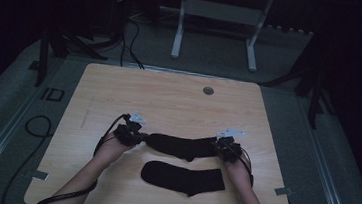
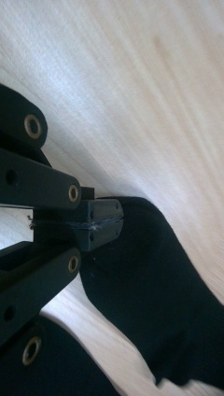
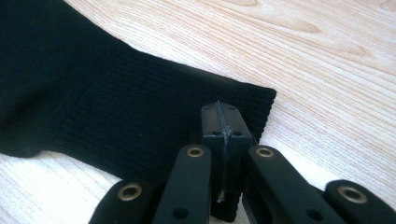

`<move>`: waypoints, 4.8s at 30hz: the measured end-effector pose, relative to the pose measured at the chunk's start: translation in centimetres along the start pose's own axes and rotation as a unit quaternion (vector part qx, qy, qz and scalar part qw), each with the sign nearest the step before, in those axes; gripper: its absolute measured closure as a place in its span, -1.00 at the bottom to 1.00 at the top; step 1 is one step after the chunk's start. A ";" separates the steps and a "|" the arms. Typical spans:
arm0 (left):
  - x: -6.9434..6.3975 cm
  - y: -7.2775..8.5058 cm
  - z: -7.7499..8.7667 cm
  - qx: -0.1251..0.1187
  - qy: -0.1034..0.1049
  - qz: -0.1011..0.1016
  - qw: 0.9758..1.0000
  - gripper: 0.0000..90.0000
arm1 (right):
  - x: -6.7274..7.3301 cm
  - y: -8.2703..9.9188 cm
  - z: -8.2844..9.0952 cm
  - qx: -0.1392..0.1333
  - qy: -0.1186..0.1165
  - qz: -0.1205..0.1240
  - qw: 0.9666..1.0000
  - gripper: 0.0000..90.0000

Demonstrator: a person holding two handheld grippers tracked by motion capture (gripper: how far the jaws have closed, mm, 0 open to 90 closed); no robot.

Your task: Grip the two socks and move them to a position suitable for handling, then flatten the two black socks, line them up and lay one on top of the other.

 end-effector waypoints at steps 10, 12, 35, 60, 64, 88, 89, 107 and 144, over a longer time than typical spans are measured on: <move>0.3 0.2 -0.5 -0.008 -0.018 0.004 1.000 0.83 | -0.1 0.0 0.1 0.002 -0.001 0.000 1.000 1.00; 0.6 0.4 -0.2 -0.011 -0.021 0.011 1.000 0.79 | -0.2 0.0 0.0 0.003 -0.002 0.003 1.000 1.00; -5.6 3.5 5.2 -0.045 0.067 0.002 0.997 0.12 | 3.7 2.4 5.7 0.004 -0.076 0.032 0.997 0.19; -7.1 5.8 3.0 -0.001 0.051 -0.001 0.999 0.90 | 4.6 7.7 7.2 0.043 -0.076 -0.017 0.996 0.84; -7.0 5.5 4.0 -0.016 0.052 0.002 0.999 0.91 | 4.8 7.3 7.9 0.028 -0.069 -0.019 0.997 0.92; -0.3 -1.9 4.4 -0.022 0.009 0.036 0.999 0.91 | 0.4 -3.3 6.2 -0.022 -0.042 -0.008 0.999 0.91; -0.3 -1.8 3.9 -0.017 0.011 0.034 0.999 0.91 | 0.3 -3.0 5.7 -0.015 -0.037 -0.007 0.999 0.91; 0.8 -1.0 -0.9 -0.002 -0.006 0.034 0.999 0.90 | -1.7 -0.4 1.5 0.027 -0.032 -0.043 0.998 0.90; -0.4 0.8 -0.7 -0.007 -0.009 0.020 1.000 0.97 | -1.1 -2.2 -1.1 0.030 -0.041 0.008 0.999 0.99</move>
Point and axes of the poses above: each handheld gripper's, and its own axes: z roughly backward along the jaws, y roughly out of its underside, x roughly to its left, the point moved 6 cm from there along -z, roughly forward along the jaws, and after that the axes turned 6 degrees about -y, right-handed, at the moved point
